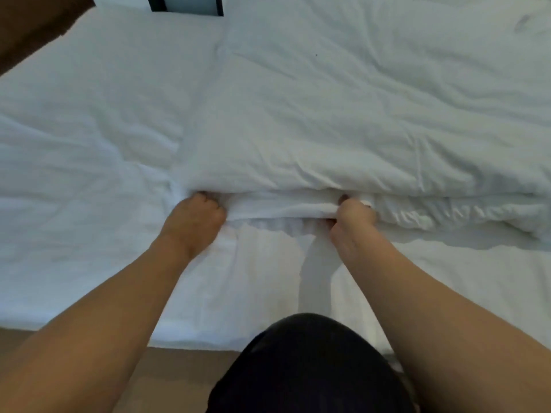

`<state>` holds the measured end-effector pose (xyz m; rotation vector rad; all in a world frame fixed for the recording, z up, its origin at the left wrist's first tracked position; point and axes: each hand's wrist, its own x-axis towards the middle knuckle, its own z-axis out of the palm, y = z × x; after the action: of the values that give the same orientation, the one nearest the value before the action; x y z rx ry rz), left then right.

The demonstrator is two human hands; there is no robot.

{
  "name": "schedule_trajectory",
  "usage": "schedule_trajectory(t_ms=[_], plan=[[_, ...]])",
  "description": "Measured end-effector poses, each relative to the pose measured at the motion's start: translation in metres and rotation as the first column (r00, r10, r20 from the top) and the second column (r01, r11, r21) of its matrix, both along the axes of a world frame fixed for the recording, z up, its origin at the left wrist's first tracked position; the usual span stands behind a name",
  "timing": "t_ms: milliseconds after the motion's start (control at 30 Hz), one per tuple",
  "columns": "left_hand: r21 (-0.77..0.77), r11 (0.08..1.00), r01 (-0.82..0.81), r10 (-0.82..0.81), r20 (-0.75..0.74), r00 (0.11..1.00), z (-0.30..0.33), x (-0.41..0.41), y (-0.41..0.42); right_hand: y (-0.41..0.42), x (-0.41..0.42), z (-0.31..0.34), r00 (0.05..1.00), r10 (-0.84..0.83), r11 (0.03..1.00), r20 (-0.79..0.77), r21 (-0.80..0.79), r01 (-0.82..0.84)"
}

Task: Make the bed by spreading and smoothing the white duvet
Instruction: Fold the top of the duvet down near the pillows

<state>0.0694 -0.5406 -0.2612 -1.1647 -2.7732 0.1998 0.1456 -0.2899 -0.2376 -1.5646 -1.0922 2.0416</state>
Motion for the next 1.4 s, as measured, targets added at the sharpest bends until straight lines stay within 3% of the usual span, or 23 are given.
schedule_trajectory(t_ms=[67,100,133,200,267,300,367,400,433,467,500,567,700,800,867,1000,1133,1267,1333,1400], plan=[[0.001,0.999,-0.053,0.053,0.006,0.999,-0.007,0.005,-0.032,-0.001,0.013,0.006,0.96,0.26,0.965,0.098,-0.018,-0.26],[0.043,0.995,-0.093,0.093,0.006,0.996,-0.009,0.013,-0.035,-0.001,0.021,0.009,0.864,0.461,0.885,0.2,-0.033,-0.465],[0.135,0.985,-0.108,0.108,0.003,0.994,-0.016,0.019,-0.028,-0.001,0.026,0.01,0.7,0.641,0.751,0.316,-0.067,-0.657],[0.276,0.958,-0.075,0.086,-0.028,0.996,-0.02,0.029,0.014,0.004,0.033,0.013,0.381,0.78,0.486,0.496,-0.098,-0.868],[0.319,0.948,0.008,0.042,-0.151,0.988,-0.019,0.027,0.06,0.015,0.033,0.015,0.224,0.688,0.279,0.69,0.033,-0.96],[0.319,0.947,0.049,0.018,-0.204,0.979,-0.017,0.023,0.075,0.021,0.033,0.015,0.162,0.559,0.13,0.813,0.108,-0.986],[0.167,0.982,0.093,-0.067,-0.156,0.986,-0.016,0.011,0.088,0.03,0.039,0.021,0.045,0.348,-0.119,0.936,0.092,-0.989],[0.051,0.997,0.06,-0.057,-0.065,0.996,-0.014,0.001,0.089,0.04,0.043,0.024,-0.038,0.333,-0.156,0.942,0.015,-0.988],[-0.067,0.997,-0.035,0.036,0.018,0.999,-0.009,-0.007,0.09,0.053,0.05,0.029,-0.149,0.37,-0.128,0.917,-0.109,-0.986],[-0.153,0.973,-0.171,0.188,0.107,0.976,-0.006,-0.012,0.093,0.068,0.059,0.037,-0.247,0.45,-0.056,0.858,-0.249,-0.967],[-0.215,0.929,-0.302,0.342,0.185,0.921,-0.001,-0.013,0.1,0.087,0.071,0.045,-0.278,0.531,0.034,0.8,-0.349,-0.937],[-0.217,0.884,-0.414,0.464,0.309,0.83,0.016,0.005,0.129,0.136,0.099,0.054,-0.195,0.572,0.216,0.797,-0.376,-0.901],[-0.291,0.955,-0.06,0.168,0.364,0.916,0.066,0.075,0.233,0.217,0.153,0.062,0.218,0.425,0.536,0.879,-0.05,-0.843],[-0.1,0.98,0.175,-0.135,0.319,0.938,0.083,0.132,0.305,0.252,0.177,0.057,0.708,0.417,0.851,0.57,0.027,-0.524],[-0.08,0.96,0.269,-0.233,0.307,0.923,0.076,0.156,0.346,0.269,0.188,0.054,0.873,0.322,0.938,0.366,0.002,-0.347],[-0.187,0.971,0.151,-0.109,0.216,0.97,0.064,0.173,0.41,0.306,0.204,0.058,0.956,0.154,0.979,0.251,0.093,-0.182],[-0.276,0.958,0.083,-0.031,0.187,0.982,0.064,0.158,0.436,0.361,0.208,0.059,0.996,-0.038,0.997,0.075,-0.07,0.043],[-0.319,0.945,0.068,0.018,0.257,0.966,0.049,0.153,0.448,0.391,0.197,0.041,0.994,-0.106,0.977,0.023,-0.185,0.109],[-0.42,0.9,0.118,-0.036,0.199,0.979,0.047,0.147,0.461,0.402,0.187,0.037,0.97,-0.221,0.975,-0.106,-0.052,0.216],[-0.56,0.803,0.203,-0.121,0.18,0.976,0.06,0.142,0.468,0.429,0.181,0.059,0.874,-0.406,0.877,-0.266,0.154,0.454]])
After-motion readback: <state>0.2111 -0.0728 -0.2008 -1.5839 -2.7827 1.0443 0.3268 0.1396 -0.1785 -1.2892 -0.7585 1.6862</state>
